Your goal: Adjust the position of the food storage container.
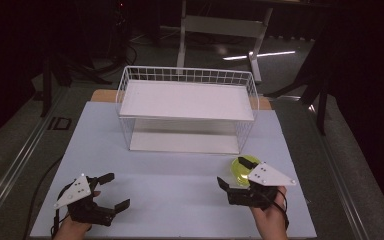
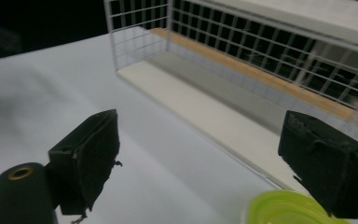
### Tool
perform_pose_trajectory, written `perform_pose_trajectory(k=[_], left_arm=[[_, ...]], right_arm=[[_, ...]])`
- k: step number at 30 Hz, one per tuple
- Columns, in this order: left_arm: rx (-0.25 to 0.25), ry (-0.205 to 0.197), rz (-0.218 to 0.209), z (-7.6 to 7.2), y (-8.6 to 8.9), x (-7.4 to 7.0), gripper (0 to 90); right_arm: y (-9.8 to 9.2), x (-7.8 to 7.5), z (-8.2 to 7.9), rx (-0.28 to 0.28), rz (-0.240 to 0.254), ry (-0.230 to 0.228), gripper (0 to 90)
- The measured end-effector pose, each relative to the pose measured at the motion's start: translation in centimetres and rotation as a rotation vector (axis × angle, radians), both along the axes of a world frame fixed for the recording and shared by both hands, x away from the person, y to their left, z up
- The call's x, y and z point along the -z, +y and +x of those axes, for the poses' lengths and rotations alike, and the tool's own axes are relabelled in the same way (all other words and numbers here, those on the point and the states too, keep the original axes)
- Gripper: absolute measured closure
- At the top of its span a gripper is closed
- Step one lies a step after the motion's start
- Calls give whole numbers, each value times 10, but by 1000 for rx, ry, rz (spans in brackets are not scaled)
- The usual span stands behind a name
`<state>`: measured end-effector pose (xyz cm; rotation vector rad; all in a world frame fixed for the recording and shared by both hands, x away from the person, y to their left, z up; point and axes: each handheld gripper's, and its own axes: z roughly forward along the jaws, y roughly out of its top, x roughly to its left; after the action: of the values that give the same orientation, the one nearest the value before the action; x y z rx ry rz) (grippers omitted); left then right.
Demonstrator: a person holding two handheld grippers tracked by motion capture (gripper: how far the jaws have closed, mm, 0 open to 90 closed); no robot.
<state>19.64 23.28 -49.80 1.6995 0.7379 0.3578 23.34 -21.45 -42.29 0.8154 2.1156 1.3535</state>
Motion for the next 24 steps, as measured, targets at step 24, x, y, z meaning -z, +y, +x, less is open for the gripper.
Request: perform_pose_trajectory(k=[24], left_arm=[[12,7,1,1,-2,1,4]], right_arm=[[-71,10,57,236,19,57,263]])
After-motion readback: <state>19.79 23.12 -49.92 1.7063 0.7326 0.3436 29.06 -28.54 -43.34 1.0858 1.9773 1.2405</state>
